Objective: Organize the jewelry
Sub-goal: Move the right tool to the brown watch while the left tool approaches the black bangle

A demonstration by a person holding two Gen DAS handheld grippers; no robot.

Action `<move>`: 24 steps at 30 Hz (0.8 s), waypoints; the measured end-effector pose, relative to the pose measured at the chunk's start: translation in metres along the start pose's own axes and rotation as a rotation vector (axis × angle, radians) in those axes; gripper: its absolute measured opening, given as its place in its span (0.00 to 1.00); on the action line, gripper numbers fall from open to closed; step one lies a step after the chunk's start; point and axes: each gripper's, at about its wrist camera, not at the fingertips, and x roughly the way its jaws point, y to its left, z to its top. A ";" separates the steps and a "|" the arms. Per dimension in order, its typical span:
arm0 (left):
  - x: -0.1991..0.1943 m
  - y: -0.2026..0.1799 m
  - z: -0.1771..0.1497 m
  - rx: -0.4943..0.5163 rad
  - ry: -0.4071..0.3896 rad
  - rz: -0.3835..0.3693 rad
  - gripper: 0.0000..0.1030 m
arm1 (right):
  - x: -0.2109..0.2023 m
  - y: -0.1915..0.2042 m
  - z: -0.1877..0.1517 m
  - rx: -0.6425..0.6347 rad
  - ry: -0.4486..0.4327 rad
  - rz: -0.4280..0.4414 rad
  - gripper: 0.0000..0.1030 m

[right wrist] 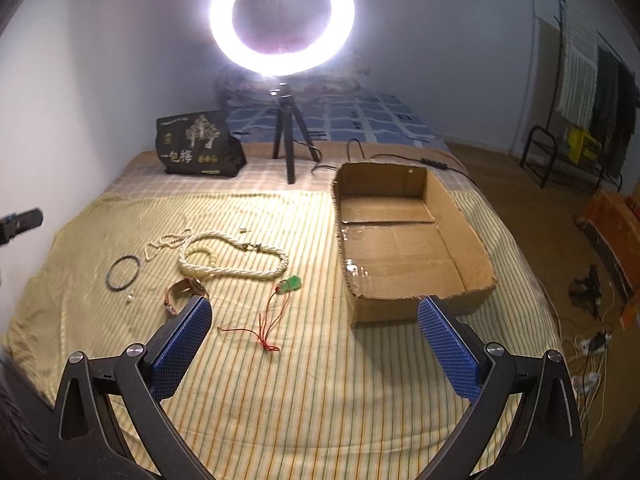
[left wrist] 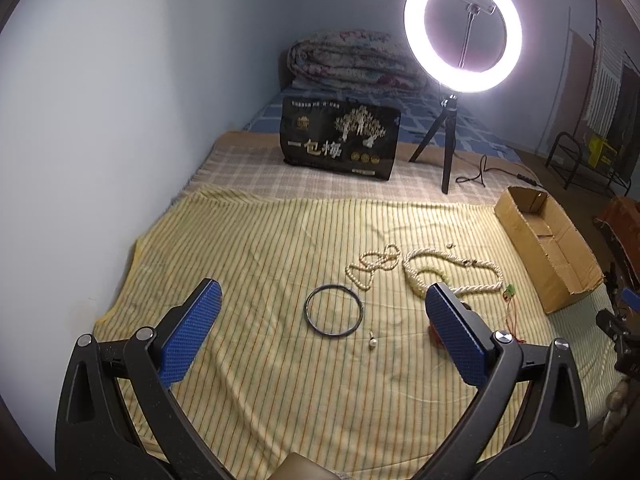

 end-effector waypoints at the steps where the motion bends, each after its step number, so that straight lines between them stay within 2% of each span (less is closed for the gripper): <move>1: 0.006 0.003 0.000 -0.003 0.018 -0.005 1.00 | 0.002 0.005 -0.003 -0.021 -0.011 0.009 0.99; 3: 0.017 0.009 -0.001 -0.017 0.051 0.001 0.96 | 0.007 0.014 -0.008 -0.050 -0.025 0.037 0.99; 5: 0.031 0.017 -0.004 -0.045 0.100 0.001 0.83 | 0.015 0.023 -0.012 -0.069 -0.017 0.078 0.99; 6: 0.037 0.021 -0.007 -0.060 0.125 -0.007 0.81 | 0.020 0.027 -0.013 -0.083 0.001 0.091 0.99; 11: 0.062 0.027 -0.018 -0.094 0.213 -0.037 0.65 | 0.038 0.047 -0.015 -0.168 0.086 0.068 0.99; 15: 0.081 0.032 -0.024 -0.126 0.268 -0.069 0.62 | 0.060 0.041 -0.016 -0.092 0.184 0.088 0.99; 18: 0.089 0.034 -0.023 -0.144 0.283 -0.083 0.58 | 0.071 0.040 -0.014 -0.060 0.228 0.042 0.99; 20: 0.094 0.035 -0.021 -0.154 0.286 -0.084 0.57 | 0.077 0.045 -0.011 -0.072 0.242 0.003 0.99; 23: 0.106 0.041 -0.019 -0.182 0.322 -0.104 0.45 | 0.079 0.052 -0.008 -0.083 0.233 0.038 0.99; 24: 0.113 0.044 -0.018 -0.195 0.339 -0.116 0.44 | 0.080 0.055 -0.007 -0.087 0.233 0.051 0.99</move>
